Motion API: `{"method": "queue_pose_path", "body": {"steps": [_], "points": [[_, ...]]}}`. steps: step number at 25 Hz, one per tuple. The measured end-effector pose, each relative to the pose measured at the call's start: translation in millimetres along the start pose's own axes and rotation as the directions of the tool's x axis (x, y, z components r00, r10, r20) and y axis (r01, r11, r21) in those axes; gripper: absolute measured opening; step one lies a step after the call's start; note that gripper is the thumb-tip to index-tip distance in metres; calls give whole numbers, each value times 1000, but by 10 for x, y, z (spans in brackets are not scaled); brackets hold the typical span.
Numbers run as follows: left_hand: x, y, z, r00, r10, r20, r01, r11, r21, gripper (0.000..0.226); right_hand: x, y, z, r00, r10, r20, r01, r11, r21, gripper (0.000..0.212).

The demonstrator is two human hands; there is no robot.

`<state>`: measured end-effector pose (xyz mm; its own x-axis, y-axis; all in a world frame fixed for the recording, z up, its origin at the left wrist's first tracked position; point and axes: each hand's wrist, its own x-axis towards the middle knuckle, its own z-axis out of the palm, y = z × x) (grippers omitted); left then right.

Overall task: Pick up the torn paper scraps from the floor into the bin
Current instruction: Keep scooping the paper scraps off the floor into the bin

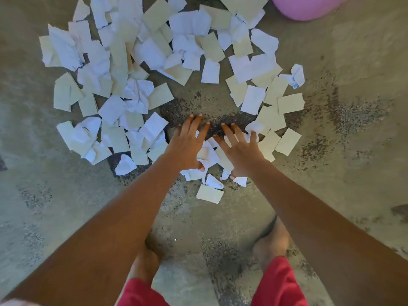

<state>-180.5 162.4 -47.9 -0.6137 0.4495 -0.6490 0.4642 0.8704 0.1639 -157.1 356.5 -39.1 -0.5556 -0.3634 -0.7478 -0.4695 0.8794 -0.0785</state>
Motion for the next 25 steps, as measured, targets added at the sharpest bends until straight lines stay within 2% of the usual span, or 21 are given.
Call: {"method": "queue_pose_path", "body": {"steps": [2, 5, 8, 12, 16, 20, 25], "points": [[-6, 46, 123, 1000, -20, -3, 20, 999, 50, 136, 22, -55, 111, 1000, 28, -14, -28, 999, -34, 133], [-108, 162, 295, 999, -9, -31, 11, 997, 78, 132, -38, -114, 283, 996, 53, -67, -56, 997, -46, 139], [-297, 299, 445, 999, -7, -46, 12, 993, 114, 129, -143, -154, 429, 991, 58, -119, -66, 996, -67, 134], [-490, 449, 640, 998, -37, -56, 43, 991, 123, 127, -190, -178, 457, 993, 69, -93, -74, 996, -51, 120], [-579, 570, 771, 988, -84, -126, 101, 986, 134, 119, -197, -178, 465, 993, 56, -107, -66, 994, -89, 122], [-565, 606, 768, 983, -121, -138, 131, 989, 63, 107, -232, -207, 516, 984, 71, -162, -85, 993, -85, 119], [-583, 711, 728, 981, -180, -68, 180, 984, 1, 75, -269, -230, 575, 981, 65, -183, -83, 992, -93, 97]]}}
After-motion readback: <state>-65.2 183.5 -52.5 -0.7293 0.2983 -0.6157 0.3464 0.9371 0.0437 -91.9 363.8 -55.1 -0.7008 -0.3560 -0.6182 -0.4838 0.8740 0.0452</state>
